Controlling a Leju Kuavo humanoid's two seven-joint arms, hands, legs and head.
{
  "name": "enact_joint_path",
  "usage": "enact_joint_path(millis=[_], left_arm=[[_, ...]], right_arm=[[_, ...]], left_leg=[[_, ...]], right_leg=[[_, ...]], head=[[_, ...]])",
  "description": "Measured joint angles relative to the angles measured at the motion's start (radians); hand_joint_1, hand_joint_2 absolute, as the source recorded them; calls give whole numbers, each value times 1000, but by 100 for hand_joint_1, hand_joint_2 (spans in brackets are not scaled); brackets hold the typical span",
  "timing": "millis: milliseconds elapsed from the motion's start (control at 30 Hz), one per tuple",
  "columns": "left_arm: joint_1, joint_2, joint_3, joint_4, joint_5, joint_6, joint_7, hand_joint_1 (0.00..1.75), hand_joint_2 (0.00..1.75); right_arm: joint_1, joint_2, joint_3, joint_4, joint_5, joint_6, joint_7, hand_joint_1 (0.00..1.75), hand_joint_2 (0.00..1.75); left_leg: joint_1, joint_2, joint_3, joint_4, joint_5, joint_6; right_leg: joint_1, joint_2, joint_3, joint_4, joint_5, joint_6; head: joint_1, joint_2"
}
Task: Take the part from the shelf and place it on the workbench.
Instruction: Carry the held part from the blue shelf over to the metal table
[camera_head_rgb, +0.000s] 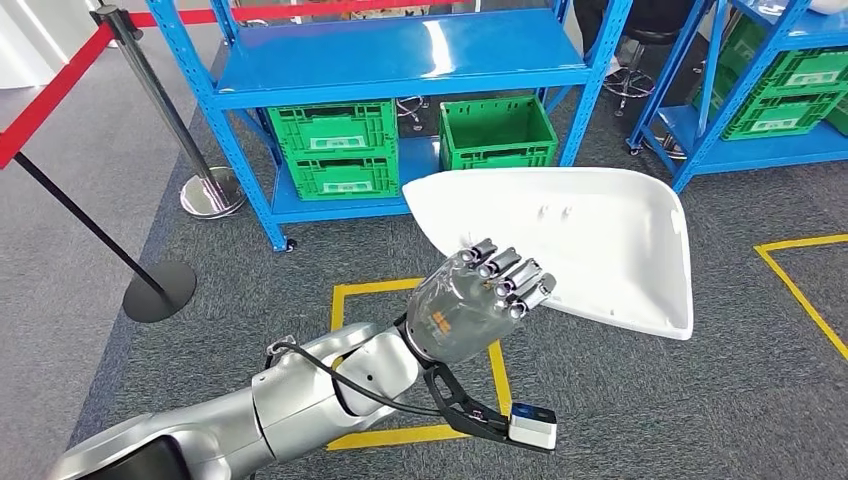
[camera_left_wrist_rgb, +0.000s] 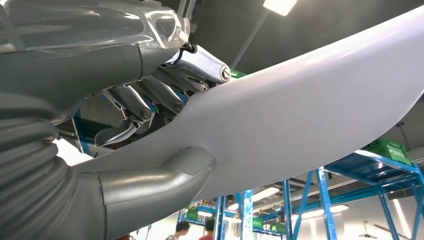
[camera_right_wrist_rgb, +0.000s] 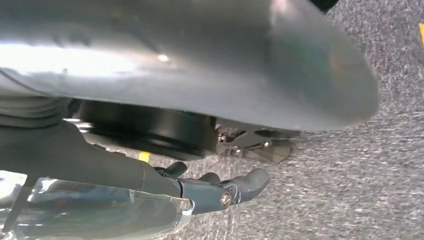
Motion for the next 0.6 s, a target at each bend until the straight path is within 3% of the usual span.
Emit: enact_joint_path(millis=[33, 67, 133, 167, 200, 233, 300, 333, 400, 433, 500, 533, 600], left_arm=[[1, 1, 0, 0, 0, 0, -1, 175, 175], [1, 1, 1, 0, 0, 0, -1, 175, 175], [3, 1, 1, 0, 0, 0, -5, 175, 175], [4, 1, 1, 0, 0, 0, -10, 175, 175], [7, 1, 2, 0, 0, 0, -17, 175, 175], [9, 0, 2, 0, 0, 0, -25, 175, 175], [13, -5, 7, 0, 0, 0, -42, 175, 175], [14, -10, 10, 0, 0, 0, -49, 175, 175], [11, -21, 18, 0, 0, 0, -56, 175, 175], [9, -25, 20, 0, 0, 0, -57, 175, 175], [7, -28, 21, 3, 0, 0, -58, 175, 175], [10, -30, 21, 5, 0, 1, -62, 175, 175], [19, -36, 22, 9, 0, 2, -80, 175, 175]], right_arm=[[0, 0, 0, 0, 0, 0, 0, 0, 0], [0, 1, 0, 1, 0, 0, 0, 0, 0], [-1, 1, 0, 1, -1, 0, 0, 0, 0], [0, 1, 0, 1, -2, 0, 0, 0, 0], [0, 1, 0, 1, -4, 0, 0, 0, 0], [0, 0, 0, 1, -5, 0, 0, 0, 0], [0, 1, 0, 1, -5, 0, 0, 0, 0], [0, 1, 0, 1, -4, 0, 0, 0, 0], [0, 2, 0, 1, -4, -1, 0, 0, 0], [0, 2, 0, 1, -6, -1, 0, 0, 0], [0, 1, -2, 1, -10, 0, -3, 0, 0], [2, 0, -3, 1, -12, 0, -7, 0, 0], [4, -2, -5, 1, -14, 1, -15, 0, 0]], left_leg=[[2, -2, -8, 18, -29, -6], [3, -4, -20, 55, -76, -11], [4, -5, -48, 176, -180, -20], [5, -5, -57, 236, -203, -21], [6, -5, -55, 276, -198, -21], [6, -5, -42, 288, -171, -19], [4, -5, 32, 217, -113, -8], [1, -5, 93, 143, -110, 0], [-7, -4, 195, -1, -150, 14], [-10, -3, 219, -42, -167, 17], [-9, 3, 216, -63, -166, 25], [-7, 9, 211, -65, -158, 31], [-4, 25, 199, -66, -142, 42]], right_leg=[[-1, -2, -11, 0, 12, -8], [-3, -3, -25, -1, 26, -14], [-2, -4, -57, 0, 54, -18], [-2, -4, -75, 1, 67, -18], [-1, -4, -93, 1, 80, -17], [0, -4, -110, 1, 91, -16], [1, -5, -137, 1, 115, -13], [3, -5, -146, 2, 124, -10], [6, -3, -155, 2, 141, 0], [6, -3, -158, 1, 150, 7], [4, 0, -166, 2, 160, 19], [3, 2, -176, 20, 147, 23], [2, 3, -215, 121, 77, 31]], head=[[0, 0], [-2, 0], [-4, 0], [-5, 0], [-5, 0], [-5, 0], [-5, 0], [-5, 0], [-5, 0], [-5, 0], [-4, 0], [-3, 0], [2, 0]])
